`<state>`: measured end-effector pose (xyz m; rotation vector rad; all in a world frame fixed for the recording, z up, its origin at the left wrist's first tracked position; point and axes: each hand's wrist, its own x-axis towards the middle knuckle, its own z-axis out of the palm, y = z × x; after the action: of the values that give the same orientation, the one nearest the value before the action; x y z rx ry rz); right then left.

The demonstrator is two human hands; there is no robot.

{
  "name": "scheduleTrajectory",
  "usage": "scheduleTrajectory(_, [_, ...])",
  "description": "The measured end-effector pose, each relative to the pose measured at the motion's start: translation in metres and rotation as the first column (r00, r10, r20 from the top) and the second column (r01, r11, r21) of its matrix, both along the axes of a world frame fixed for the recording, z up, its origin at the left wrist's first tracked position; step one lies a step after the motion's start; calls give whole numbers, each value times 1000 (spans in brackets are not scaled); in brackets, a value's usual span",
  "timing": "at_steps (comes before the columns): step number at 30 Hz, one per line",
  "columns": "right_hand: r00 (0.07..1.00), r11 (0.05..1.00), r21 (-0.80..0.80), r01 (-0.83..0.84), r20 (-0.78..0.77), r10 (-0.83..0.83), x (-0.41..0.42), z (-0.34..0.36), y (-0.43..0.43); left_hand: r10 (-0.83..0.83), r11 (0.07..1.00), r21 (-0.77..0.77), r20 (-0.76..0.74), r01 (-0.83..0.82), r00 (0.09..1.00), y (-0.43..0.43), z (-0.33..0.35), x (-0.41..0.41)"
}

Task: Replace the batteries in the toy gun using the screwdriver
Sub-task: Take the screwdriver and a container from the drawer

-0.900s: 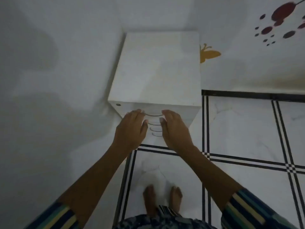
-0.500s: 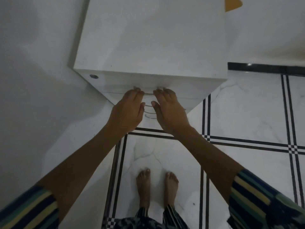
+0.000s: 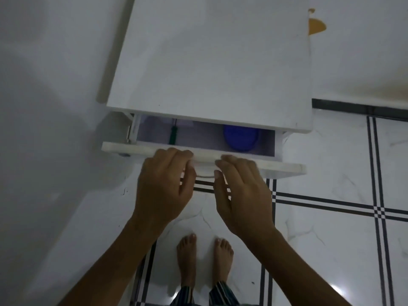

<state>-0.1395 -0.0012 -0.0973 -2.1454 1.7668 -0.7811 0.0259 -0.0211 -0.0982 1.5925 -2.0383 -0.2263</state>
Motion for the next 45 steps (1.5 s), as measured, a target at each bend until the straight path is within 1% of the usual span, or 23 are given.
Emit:
scheduleTrajectory(2, [998, 998, 38, 46, -46, -44, 0, 1, -1, 28, 1000, -2, 12, -28, 1000, -3, 2, 3])
scheduleTrajectory(5, [986, 967, 228, 114, -147, -82, 6, -6, -2, 14, 985, 171, 1, -13, 1000, -9, -5, 4])
scheduleTrajectory(6, [979, 956, 262, 132, -185, -85, 9, -8, 0, 16, 973, 231, 3, -17, 1000, -9, -8, 3])
scheduleTrajectory(9, [968, 943, 286, 171, -228, -107, 17, -11, 10, 57, 951, 299, 90, -82, 994, -2, -16, 1])
scheduleTrajectory(12, [960, 926, 295, 236, -218, -175, 19, -10, 9, 139, 929, 336, 67, -153, 988, 1, -18, 2])
scheduleTrajectory(13, [956, 911, 318, 261, -216, -199, 18, -10, 4, 177, 919, 350, 50, -184, 983, -2, -17, 2])
scheduleTrajectory(15, [948, 842, 447, 304, -230, -220, 14, -8, -11, 252, 889, 387, 29, -244, 967, -10, -18, 4])
scheduleTrajectory(16, [940, 798, 505, 330, -253, -229, 13, -8, -20, 280, 875, 404, 23, -265, 960, -16, -21, 6])
scheduleTrajectory(18, [917, 740, 553, 382, -325, -230, 12, -11, -37, 304, 843, 451, 48, -293, 951, -28, -27, 11])
scheduleTrajectory(20, [896, 712, 565, 418, -384, -222, 13, -16, -50, 287, 761, 564, 150, -320, 946, -41, -36, 17])
scheduleTrajectory(22, [880, 694, 568, 443, -424, -215, 13, -19, -57, 203, 646, 690, 258, -327, 945, -51, -41, 20])
scheduleTrajectory(23, [875, 690, 567, 450, -434, -214, 12, -20, -59, 159, 607, 728, 282, -319, 946, -54, -42, 20])
scheduleTrajectory(25, [882, 696, 566, 442, -418, -220, 9, -16, -61, 106, 593, 749, 292, -296, 950, -60, -46, 21])
scheduleTrajectory(27, [904, 722, 556, 411, -349, -247, 5, -5, -62, 94, 603, 746, 287, -284, 953, -61, -49, 23])
scheduleTrajectory(29, [921, 733, 558, 388, -270, -281, 1, 11, -62, 111, 592, 762, 245, -262, 963, -60, -47, 25])
scheduleTrajectory(31, [936, 734, 581, 352, -200, -291, -2, 29, -61, 220, 611, 753, 132, -242, 967, -57, -41, 27])
scheduleTrajectory(33, [952, 735, 609, 298, -138, -272, -1, 43, -55, 365, 669, 703, -25, -243, 931, -51, -28, 26])
scheduleTrajectory(35, [964, 748, 615, 250, -84, -253, 2, 55, -45, 438, 722, 643, -137, -257, 888, -41, -9, 23])
scheduleTrajectory(38, [973, 798, 566, 206, -30, -230, 2, 73, -35, 419, 815, 505, -170, -286, 892, -16, 15, 18])
scheduleTrajectory(40, [978, 826, 533, 184, -19, -206, 1, 86, -33, 389, 873, 404, -242, -272, 889, 3, 22, 16])
scheduleTrajectory(41, [980, 835, 523, 172, -2, -201, 0, 93, -34, 393, 885, 380, -296, -270, 870, 12, 21, 14])
scheduleTrajectory(42, [981, 843, 516, 155, 21, -193, -1, 99, -35, 428, 875, 392, -351, -284, 833, 20, 20, 11])
scheduleTrajectory(45, [982, 865, 491, 104, 89, -169, -1, 113, -36, 598, 781, 511, -447, -359, 665, 34, 13, -5])
